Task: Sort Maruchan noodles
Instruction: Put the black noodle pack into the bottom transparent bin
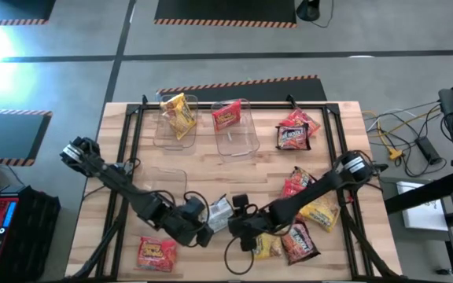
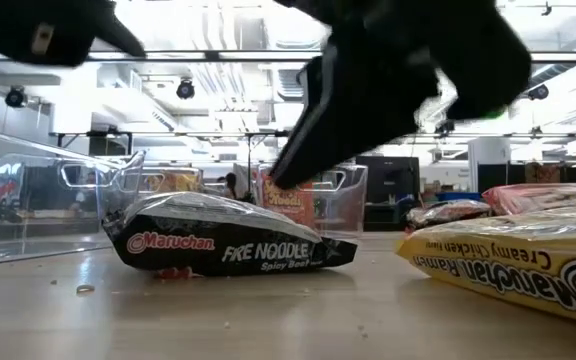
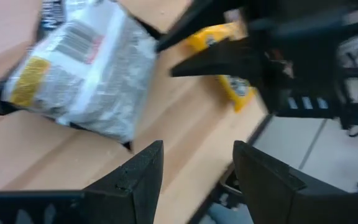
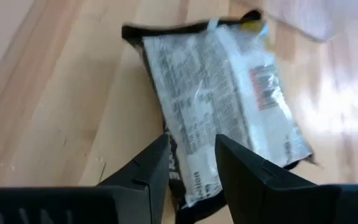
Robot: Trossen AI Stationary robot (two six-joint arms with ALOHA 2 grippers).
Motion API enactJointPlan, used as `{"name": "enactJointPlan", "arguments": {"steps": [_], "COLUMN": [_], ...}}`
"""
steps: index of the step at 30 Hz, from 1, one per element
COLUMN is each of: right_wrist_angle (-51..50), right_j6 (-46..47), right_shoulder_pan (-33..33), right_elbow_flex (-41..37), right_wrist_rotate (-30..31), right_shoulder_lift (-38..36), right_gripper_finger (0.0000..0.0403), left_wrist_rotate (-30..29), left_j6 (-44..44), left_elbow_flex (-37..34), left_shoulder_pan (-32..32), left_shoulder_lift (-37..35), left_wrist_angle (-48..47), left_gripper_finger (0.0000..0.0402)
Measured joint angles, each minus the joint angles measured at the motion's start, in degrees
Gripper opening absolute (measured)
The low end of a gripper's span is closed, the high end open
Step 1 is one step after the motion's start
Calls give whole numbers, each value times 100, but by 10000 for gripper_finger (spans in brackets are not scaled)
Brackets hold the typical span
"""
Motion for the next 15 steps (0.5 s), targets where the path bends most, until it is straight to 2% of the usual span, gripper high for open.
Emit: {"name": "enactJointPlan", "arguments": {"steps": [6,15], "right_wrist_angle": [95,-424], "right_j6": [31,33], "right_shoulder_pan": [0,4], "right_elbow_flex": [-2,7], "right_wrist_rotate": [11,795], "right_shoulder_lift": [297,458], "right_gripper_finger": [120,116], "left_wrist_rotate": [-381,-615], "left_j6": [-261,-1363], "left_elbow_flex": [336,172], "left_shoulder_pan": [-166,-355], "left_shoulder_lift": [35,121], "left_wrist_angle": [-279,-353], "left_gripper_finger": [176,176]}}
